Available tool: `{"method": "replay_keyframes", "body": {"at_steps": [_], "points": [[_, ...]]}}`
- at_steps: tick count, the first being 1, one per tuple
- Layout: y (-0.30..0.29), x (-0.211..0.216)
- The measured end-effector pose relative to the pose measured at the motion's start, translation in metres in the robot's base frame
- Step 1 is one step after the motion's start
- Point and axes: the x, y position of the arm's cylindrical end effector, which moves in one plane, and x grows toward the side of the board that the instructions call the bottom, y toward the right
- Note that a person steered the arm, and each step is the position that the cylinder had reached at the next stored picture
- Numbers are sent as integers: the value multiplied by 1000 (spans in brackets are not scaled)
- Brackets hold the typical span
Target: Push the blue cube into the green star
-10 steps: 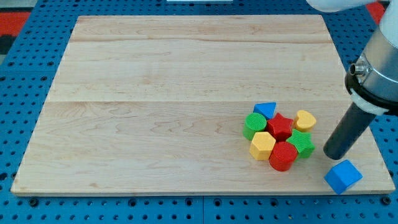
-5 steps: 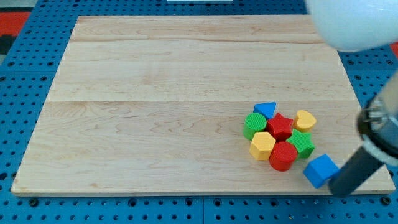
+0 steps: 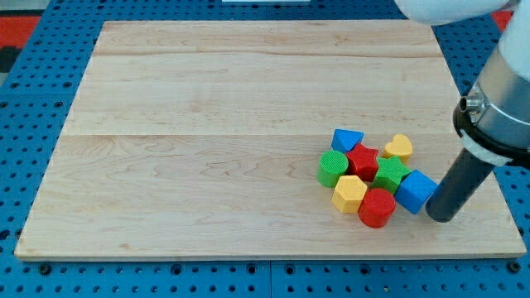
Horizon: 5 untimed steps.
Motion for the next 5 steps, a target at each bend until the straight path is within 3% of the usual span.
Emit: {"method": "replay_keyframes", "body": {"at_steps": [1, 3, 5], "points": [[8, -7], [-21, -67], [-26, -77]]}}
